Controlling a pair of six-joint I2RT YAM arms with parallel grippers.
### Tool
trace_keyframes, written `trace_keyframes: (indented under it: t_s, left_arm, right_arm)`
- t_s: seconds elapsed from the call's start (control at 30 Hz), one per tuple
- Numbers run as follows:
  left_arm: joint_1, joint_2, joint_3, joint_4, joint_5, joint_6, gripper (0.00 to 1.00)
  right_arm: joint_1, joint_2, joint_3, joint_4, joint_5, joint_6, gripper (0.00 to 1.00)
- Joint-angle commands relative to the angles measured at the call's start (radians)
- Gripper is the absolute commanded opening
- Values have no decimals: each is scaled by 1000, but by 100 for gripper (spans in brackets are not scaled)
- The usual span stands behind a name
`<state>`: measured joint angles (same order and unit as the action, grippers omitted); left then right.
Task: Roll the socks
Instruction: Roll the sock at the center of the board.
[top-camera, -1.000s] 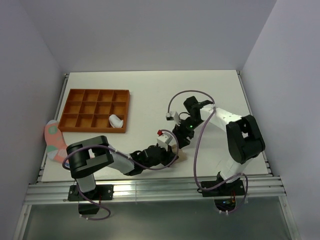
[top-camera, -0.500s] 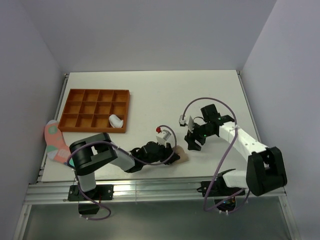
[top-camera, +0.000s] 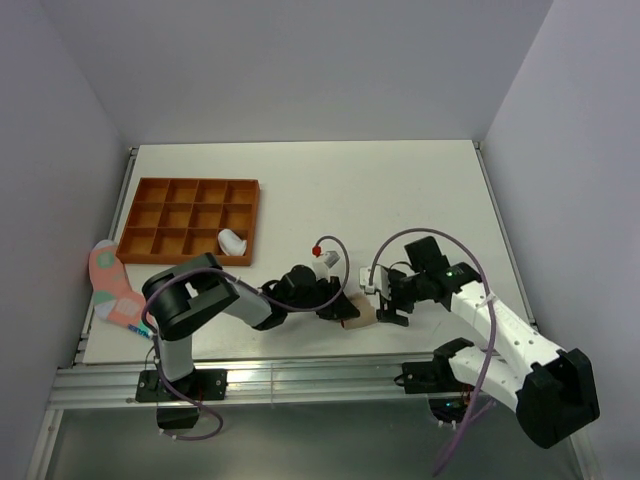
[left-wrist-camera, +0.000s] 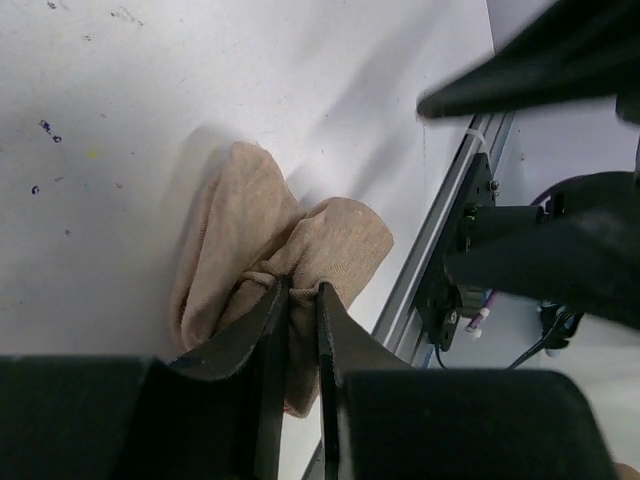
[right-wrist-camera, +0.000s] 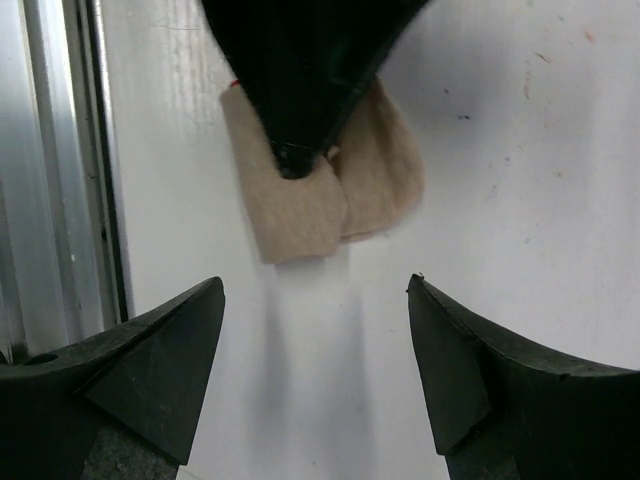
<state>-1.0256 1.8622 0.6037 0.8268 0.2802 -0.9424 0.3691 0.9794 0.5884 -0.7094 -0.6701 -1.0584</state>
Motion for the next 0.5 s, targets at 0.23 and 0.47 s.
trace_keyframes:
  t_s: [0.23,0.47]
  left_arm:
    - [38,137,19,-548,140,7,0]
    - [62,152,54,-623,168,31,0]
  right_arm:
    - [226,-70,-102,109,95,43,82]
    - [281,-79,-150,208,156,77,77]
